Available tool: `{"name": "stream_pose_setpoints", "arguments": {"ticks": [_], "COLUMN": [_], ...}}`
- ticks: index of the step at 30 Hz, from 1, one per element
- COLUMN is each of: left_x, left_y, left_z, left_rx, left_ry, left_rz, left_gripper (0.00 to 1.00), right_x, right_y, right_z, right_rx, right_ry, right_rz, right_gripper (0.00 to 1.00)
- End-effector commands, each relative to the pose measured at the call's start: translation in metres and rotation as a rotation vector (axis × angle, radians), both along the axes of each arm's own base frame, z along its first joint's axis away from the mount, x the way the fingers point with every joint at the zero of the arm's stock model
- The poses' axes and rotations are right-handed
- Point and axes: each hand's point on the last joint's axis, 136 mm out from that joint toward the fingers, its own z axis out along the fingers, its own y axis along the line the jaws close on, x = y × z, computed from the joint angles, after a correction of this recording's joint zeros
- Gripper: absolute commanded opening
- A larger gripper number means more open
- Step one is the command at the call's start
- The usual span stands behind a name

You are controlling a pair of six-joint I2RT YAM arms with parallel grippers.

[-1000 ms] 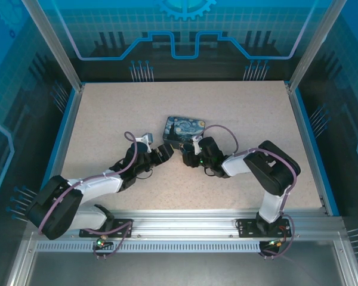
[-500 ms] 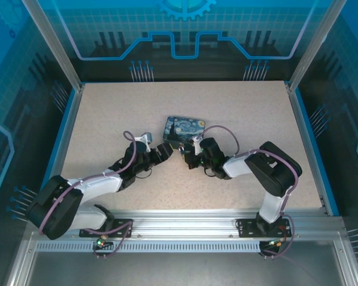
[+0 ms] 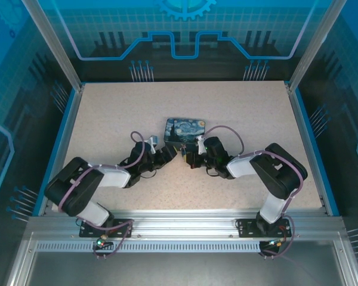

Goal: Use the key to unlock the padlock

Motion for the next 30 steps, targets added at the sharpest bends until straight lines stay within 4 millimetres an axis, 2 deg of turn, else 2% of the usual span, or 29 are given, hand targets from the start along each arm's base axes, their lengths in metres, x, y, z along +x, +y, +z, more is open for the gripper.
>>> {"name": "stream_pose_setpoints", "arguments": {"ticks": [1,22,30], "left_x": [0.011,0.013,0.015], "left_y": [-0.015,-0.05,-0.056], "left_z": [0.02,-0.004,-0.005], "left_rx": [-0.116,-0.191,-0.202], "left_ry": [-0.041,0.027,0.029], "left_rz": [-0.026,-0.066,-0.071], "left_gripper": [0.62,0.54,0.49], "right_x": [0.002,0.001,0.0], "right_y": [0.003,0.003,0.005], "right_z": [0.015,0.024,0.027], "right_rx": [0.084,0.128,0.146], "right_ry": [0.062,0.086,0.102], "right_rz": [-0.002,-0.006,0.002], "right_gripper": [0.0,0.0,0.0]}}
